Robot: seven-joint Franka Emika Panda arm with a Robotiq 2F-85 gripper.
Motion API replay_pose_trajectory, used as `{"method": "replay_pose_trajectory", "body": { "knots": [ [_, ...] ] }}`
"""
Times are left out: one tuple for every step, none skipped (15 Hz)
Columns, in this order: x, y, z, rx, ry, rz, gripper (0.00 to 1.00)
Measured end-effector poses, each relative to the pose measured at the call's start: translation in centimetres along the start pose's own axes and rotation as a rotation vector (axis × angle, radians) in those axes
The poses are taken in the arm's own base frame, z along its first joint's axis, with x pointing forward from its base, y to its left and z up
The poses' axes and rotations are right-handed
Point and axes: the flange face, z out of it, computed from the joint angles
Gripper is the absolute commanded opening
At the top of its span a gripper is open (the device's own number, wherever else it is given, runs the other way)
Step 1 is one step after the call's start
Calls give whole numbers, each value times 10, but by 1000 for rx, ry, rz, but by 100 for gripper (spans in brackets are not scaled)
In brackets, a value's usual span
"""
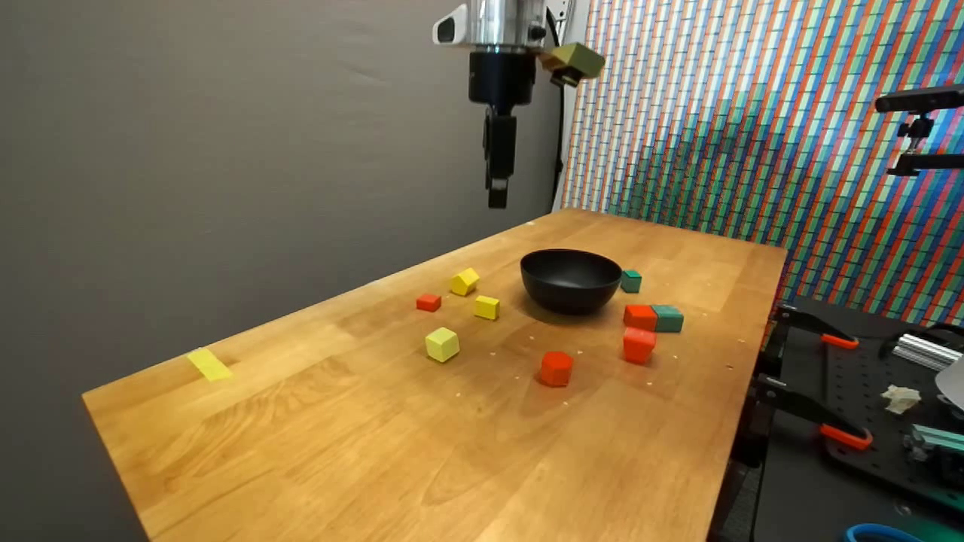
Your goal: Put all the blocks in the bowl one at a time except the right yellow block
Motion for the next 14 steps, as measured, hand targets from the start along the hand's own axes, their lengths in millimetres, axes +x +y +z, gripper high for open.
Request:
{"method": "replay_pose_trajectory", "body": {
  "knots": [
    [3,-1,19,17,-17,9,100],
    [6,-1,36,32,-33,16,100],
    [8,0,53,47,-51,25,100],
    [9,2,67,56,-67,38,100],
    [9,5,80,62,-83,57,100],
    [8,9,92,66,-94,81,100],
    [6,13,102,69,-100,107,100],
    [5,17,112,71,-107,130,100],
    [3,20,121,72,-111,151,100],
    [3,23,128,74,-115,167,100],
    [3,24,134,75,-117,180,100],
    [3,25,140,77,-118,192,100],
    [4,25,145,80,-121,202,100],
    [6,26,149,82,-124,212,100]
  ]
}}
